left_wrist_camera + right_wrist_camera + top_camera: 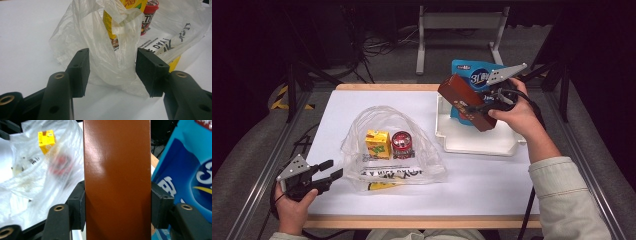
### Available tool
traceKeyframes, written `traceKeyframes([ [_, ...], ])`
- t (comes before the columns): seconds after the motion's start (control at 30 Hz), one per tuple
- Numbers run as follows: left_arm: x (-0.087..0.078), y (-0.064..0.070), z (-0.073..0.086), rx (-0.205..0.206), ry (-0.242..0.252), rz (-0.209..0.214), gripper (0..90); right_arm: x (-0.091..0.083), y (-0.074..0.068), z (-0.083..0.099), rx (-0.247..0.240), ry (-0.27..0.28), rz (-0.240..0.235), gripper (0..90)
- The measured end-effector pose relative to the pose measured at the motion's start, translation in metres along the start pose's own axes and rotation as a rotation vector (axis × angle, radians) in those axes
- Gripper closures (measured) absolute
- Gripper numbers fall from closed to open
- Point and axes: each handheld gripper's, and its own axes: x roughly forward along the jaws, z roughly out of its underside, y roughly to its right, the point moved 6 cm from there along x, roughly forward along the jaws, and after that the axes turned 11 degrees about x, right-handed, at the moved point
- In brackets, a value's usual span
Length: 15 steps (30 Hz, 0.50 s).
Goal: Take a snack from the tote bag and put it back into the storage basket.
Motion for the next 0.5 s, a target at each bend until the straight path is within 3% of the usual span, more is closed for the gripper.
traceKeyframes([
  [0.5,0.000,0.000,0.000,0.001,-0.001,-0.002,46.0,0.026,0.018,0.023,-0.006,-0.082,0.039,42.6],
])
